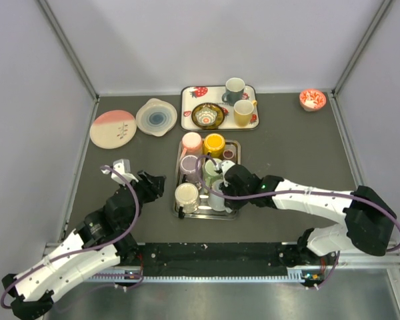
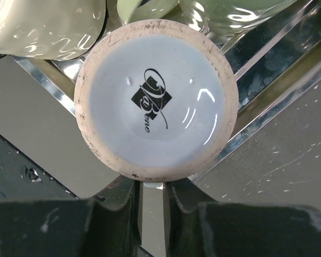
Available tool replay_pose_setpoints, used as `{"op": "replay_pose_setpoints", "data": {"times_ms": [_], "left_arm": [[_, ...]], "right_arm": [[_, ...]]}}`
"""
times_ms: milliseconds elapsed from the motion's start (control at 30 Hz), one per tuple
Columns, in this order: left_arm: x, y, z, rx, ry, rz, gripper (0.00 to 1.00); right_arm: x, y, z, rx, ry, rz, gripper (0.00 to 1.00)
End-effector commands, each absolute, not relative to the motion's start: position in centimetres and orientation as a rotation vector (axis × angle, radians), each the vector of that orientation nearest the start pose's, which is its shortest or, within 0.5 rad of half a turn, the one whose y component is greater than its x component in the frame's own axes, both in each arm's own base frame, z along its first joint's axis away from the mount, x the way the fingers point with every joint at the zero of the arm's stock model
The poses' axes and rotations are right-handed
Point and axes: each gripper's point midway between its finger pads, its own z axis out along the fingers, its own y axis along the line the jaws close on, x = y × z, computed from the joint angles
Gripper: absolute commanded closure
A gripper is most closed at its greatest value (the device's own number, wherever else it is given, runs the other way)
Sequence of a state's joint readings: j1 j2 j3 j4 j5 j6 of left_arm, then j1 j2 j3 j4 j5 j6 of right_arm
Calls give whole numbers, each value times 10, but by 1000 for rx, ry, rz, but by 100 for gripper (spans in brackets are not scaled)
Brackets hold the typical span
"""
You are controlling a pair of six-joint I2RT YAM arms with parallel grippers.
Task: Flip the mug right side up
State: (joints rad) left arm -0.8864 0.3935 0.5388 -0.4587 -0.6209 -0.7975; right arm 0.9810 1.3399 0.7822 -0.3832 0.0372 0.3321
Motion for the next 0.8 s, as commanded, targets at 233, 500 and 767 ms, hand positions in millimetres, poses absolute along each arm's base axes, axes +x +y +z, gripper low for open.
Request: {"op": "replay_pose_setpoints", "data": {"times_ms": [233, 500, 767], "left_arm": [[201, -117, 207, -356, 1827, -575, 42], [201, -111, 211, -351, 1829, -530, 39], [210, -125, 220, -251, 1898, -456, 17]], "right_arm": [[167, 271, 78, -801, 2423, 491, 64], [166, 260, 137, -729, 2333, 541, 49], [197, 189, 238, -385, 2076, 332, 23]]}}
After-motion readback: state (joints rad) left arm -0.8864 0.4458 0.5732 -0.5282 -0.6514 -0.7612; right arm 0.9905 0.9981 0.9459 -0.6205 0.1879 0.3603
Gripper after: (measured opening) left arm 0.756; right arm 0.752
